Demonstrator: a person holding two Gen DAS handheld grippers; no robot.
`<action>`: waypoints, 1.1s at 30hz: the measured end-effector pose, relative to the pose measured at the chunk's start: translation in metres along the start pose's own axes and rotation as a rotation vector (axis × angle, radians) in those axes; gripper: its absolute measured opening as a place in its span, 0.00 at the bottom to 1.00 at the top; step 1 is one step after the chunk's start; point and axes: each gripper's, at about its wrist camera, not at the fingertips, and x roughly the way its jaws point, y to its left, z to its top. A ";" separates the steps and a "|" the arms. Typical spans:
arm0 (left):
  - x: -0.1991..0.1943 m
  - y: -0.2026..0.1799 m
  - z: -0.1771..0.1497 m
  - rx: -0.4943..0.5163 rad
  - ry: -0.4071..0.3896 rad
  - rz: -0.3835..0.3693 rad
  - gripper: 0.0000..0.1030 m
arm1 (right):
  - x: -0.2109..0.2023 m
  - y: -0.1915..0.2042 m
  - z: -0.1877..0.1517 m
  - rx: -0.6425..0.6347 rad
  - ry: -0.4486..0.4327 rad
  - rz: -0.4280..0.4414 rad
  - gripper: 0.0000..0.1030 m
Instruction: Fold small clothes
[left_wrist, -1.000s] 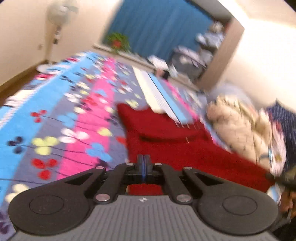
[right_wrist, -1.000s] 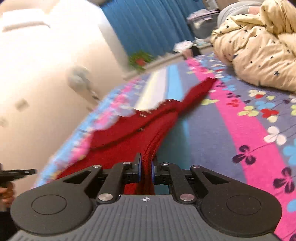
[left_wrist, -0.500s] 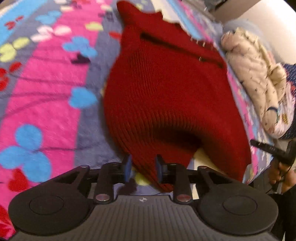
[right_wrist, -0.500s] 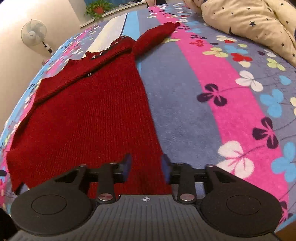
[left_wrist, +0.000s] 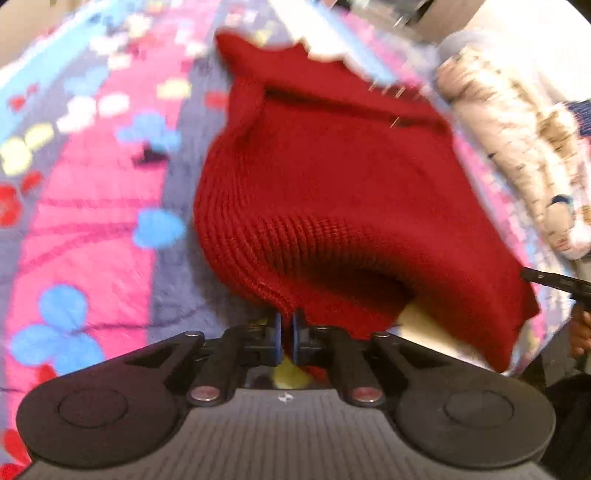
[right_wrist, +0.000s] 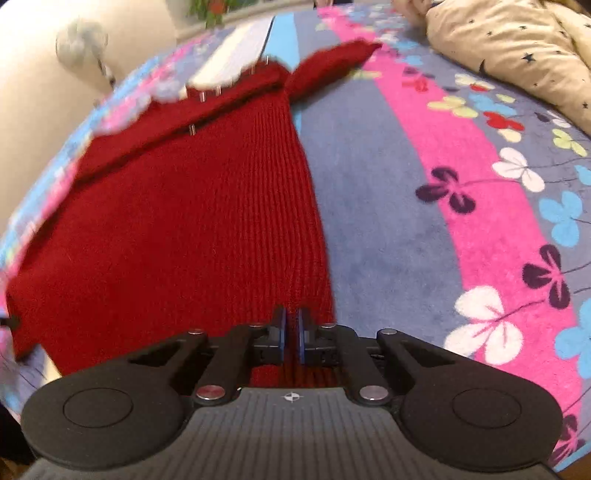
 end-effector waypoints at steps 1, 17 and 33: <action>-0.019 0.004 -0.002 -0.001 -0.051 -0.033 0.05 | -0.014 -0.005 0.003 0.033 -0.051 0.014 0.05; -0.055 0.072 -0.007 -0.193 -0.075 -0.026 0.41 | 0.002 -0.001 0.009 0.141 0.013 -0.019 0.55; 0.006 0.041 -0.031 0.058 0.147 0.121 0.11 | 0.009 0.040 -0.023 -0.145 0.093 -0.071 0.10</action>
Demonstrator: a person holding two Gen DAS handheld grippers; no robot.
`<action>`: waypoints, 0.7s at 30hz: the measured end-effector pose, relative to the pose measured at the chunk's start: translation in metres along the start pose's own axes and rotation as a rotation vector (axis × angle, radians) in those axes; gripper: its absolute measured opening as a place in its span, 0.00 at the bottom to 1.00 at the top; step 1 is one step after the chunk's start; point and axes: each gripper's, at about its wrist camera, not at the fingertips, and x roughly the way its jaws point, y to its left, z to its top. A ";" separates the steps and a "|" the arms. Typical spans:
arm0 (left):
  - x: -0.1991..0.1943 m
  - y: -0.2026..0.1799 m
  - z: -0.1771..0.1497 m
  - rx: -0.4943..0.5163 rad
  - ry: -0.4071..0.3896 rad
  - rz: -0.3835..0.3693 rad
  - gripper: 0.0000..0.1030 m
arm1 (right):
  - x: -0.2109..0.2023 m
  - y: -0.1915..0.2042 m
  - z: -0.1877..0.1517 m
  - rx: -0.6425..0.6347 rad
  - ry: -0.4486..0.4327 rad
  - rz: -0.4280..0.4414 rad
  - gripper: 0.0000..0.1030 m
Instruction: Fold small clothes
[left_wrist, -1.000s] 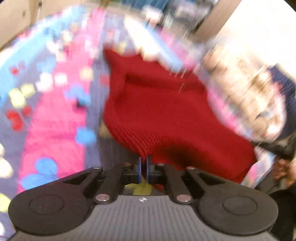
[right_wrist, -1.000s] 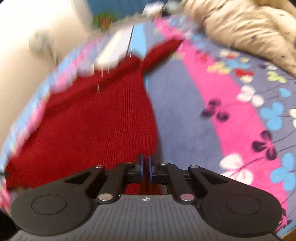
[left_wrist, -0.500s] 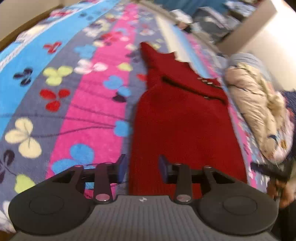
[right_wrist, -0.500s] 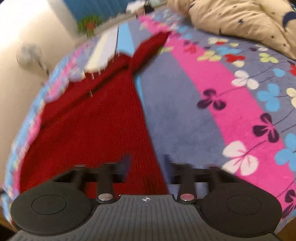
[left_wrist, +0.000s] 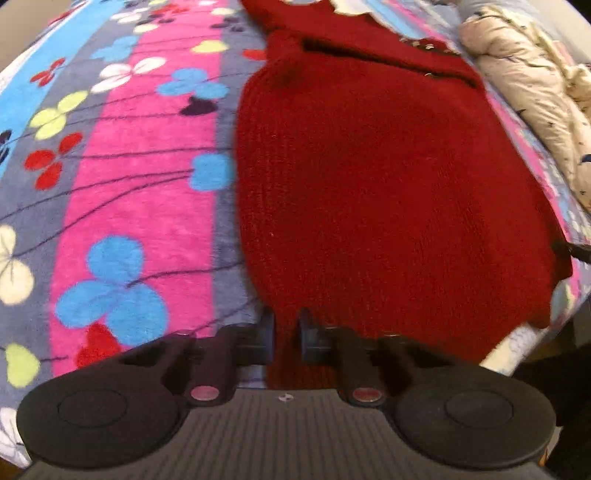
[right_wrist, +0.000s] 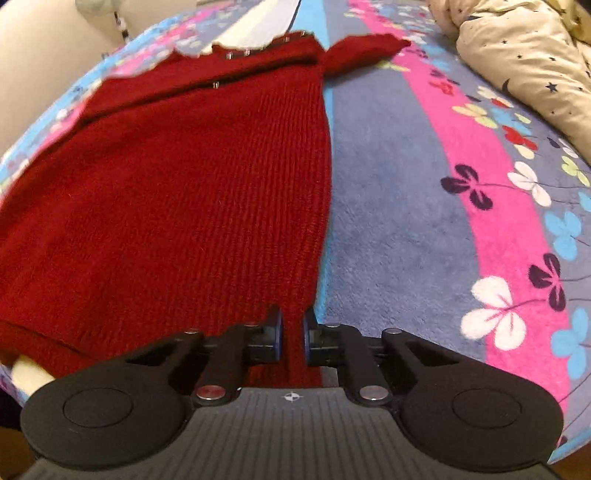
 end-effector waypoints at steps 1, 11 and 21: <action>-0.003 0.000 0.000 0.013 -0.021 -0.004 0.10 | -0.009 -0.004 0.000 0.030 -0.031 0.017 0.09; -0.114 0.058 -0.023 -0.111 -0.442 -0.436 0.06 | -0.114 -0.068 -0.013 0.474 -0.578 0.481 0.05; -0.028 0.028 -0.002 0.003 -0.085 -0.058 0.09 | -0.016 -0.022 -0.004 0.170 -0.031 -0.152 0.06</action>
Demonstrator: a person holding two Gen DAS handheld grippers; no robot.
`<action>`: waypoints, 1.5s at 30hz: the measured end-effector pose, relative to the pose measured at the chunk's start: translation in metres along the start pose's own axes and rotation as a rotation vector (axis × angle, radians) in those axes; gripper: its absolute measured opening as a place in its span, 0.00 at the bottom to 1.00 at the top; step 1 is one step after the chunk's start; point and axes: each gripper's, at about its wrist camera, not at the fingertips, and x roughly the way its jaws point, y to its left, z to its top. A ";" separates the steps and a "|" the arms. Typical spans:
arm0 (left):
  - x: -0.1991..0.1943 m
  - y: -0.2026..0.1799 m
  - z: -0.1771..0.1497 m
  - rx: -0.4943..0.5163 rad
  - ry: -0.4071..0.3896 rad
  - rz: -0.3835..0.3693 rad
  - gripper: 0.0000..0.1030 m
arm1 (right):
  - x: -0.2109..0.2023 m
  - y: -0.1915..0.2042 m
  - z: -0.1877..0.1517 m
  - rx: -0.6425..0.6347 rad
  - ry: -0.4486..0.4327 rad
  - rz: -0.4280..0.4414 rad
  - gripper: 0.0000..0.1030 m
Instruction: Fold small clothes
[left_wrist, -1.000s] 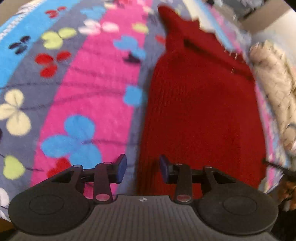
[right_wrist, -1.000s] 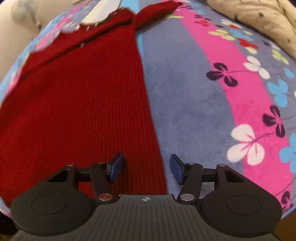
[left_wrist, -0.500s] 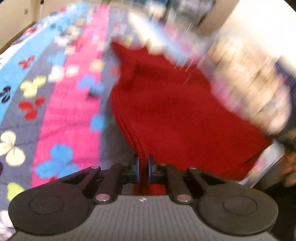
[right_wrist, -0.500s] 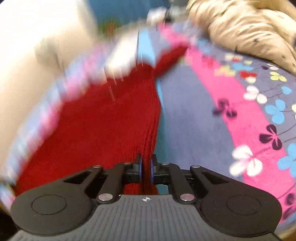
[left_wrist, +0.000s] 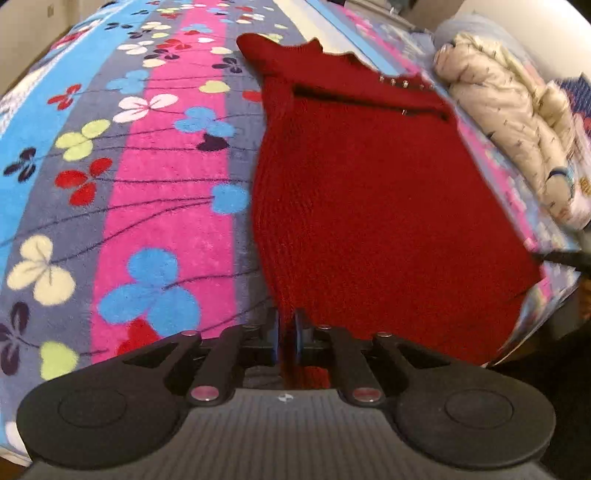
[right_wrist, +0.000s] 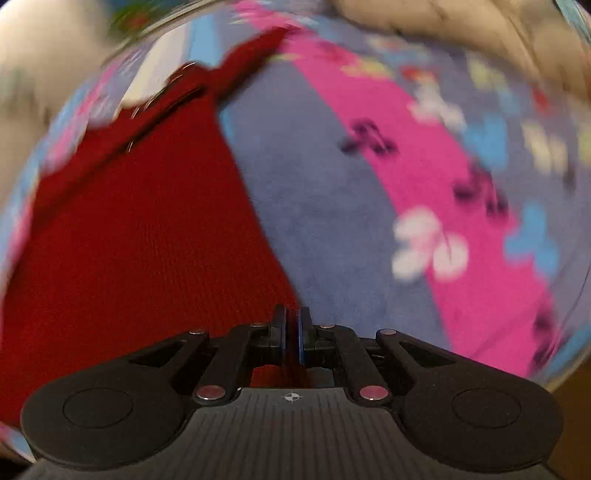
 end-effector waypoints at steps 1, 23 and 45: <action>-0.004 0.001 0.000 0.000 -0.031 0.008 0.09 | -0.006 0.009 -0.001 -0.049 -0.045 -0.014 0.07; 0.012 -0.059 0.038 0.208 -0.322 0.324 0.54 | 0.011 0.089 0.101 -0.106 -0.157 0.040 0.56; 0.162 -0.221 0.242 0.104 -0.389 0.451 0.54 | 0.080 0.085 0.182 -0.042 -0.053 0.075 0.62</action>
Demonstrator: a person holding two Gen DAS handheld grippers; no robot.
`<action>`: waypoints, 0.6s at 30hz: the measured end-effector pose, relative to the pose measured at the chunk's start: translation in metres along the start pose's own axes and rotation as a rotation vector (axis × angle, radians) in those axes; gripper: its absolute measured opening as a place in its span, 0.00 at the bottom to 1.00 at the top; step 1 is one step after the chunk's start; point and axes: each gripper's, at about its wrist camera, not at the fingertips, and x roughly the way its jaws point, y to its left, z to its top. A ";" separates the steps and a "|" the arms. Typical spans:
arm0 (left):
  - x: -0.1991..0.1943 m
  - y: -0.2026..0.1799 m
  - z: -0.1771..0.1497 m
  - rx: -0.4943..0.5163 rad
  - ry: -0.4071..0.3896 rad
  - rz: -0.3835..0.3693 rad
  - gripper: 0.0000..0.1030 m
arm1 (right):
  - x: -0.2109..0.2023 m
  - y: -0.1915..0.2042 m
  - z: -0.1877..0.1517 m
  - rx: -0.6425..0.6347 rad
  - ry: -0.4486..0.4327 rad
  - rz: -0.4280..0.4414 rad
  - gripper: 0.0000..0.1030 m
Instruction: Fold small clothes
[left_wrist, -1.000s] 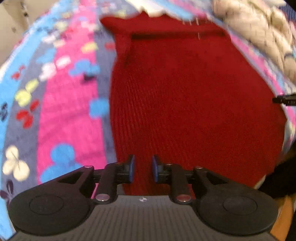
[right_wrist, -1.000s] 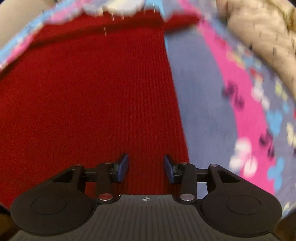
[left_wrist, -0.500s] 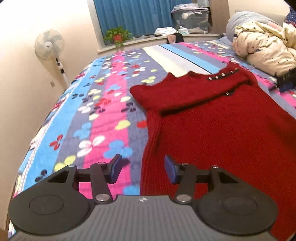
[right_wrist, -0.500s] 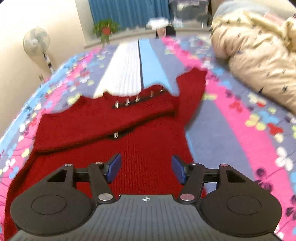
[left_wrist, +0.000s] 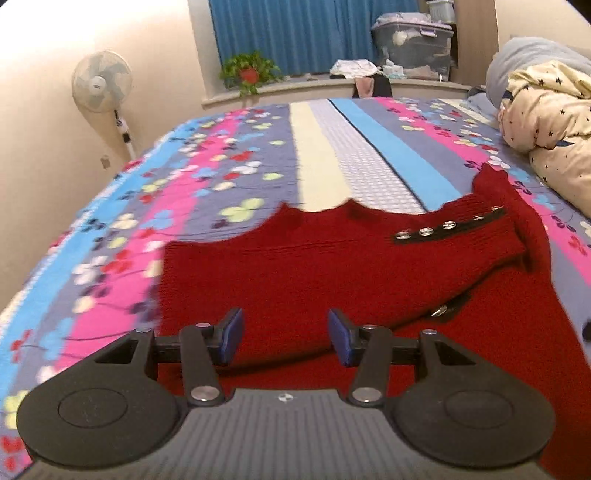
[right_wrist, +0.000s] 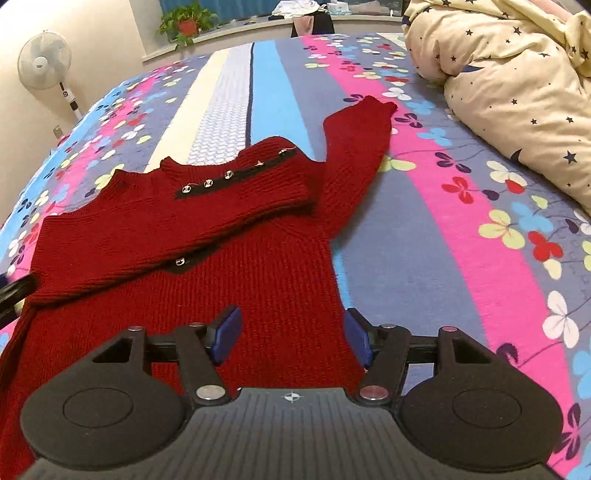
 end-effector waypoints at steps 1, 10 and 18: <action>0.008 -0.014 0.005 0.002 -0.001 -0.012 0.54 | -0.002 -0.002 0.001 0.001 -0.007 0.002 0.62; 0.076 -0.118 0.029 0.119 0.084 -0.211 0.75 | -0.011 -0.036 0.013 0.102 -0.039 0.004 0.66; 0.086 -0.087 0.050 0.177 0.008 -0.202 0.10 | -0.007 -0.043 0.015 0.136 -0.035 0.004 0.66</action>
